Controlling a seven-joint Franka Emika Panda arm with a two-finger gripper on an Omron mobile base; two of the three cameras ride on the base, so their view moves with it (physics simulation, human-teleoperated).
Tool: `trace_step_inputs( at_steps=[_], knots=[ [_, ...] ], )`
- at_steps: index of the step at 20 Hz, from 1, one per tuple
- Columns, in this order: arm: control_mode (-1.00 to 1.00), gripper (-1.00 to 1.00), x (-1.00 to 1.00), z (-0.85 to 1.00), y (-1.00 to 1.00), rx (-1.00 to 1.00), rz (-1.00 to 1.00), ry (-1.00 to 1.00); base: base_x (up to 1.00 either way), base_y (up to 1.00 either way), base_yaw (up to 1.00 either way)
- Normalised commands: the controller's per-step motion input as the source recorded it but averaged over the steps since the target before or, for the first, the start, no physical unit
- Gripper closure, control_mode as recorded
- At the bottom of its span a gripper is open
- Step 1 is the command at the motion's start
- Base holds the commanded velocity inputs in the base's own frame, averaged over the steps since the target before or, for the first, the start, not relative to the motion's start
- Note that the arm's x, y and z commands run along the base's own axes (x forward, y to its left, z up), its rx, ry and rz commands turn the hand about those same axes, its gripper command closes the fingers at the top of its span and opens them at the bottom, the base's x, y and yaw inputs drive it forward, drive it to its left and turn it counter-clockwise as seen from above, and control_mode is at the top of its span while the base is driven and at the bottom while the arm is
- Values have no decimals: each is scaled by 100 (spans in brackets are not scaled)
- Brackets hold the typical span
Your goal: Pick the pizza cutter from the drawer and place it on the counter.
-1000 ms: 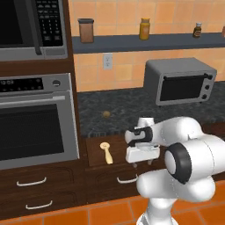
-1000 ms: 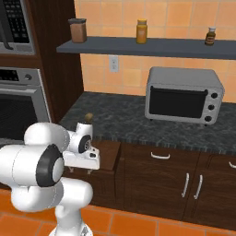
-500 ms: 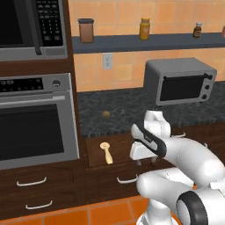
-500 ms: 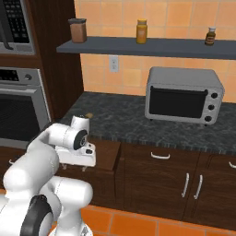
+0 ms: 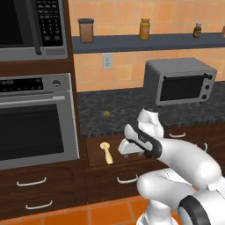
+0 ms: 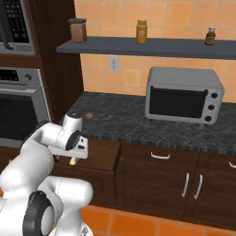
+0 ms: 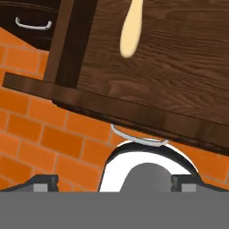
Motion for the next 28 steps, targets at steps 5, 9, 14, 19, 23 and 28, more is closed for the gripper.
trace_step_inputs(
  at_steps=[5, 9, 14, 19, 23, 28],
  knots=[
    [-100, -100, 97, -5, 25, -2, 0, 3, 0, 0, 0],
    [-100, -100, 81, -12, 6, -2, 0, 2, 0, 0, 0],
    [-100, -100, 51, -31, 8, 0, 0, 0, 0, 0, 0],
    [-100, -100, 31, -46, 21, -1, 0, 0, 0, 0, 0],
    [-100, -100, 23, -48, 17, -1, 0, 0, 0, 0, 0],
    [-100, -100, 28, -47, 1, 0, 0, 0, 0, 0, 0]
  ],
)
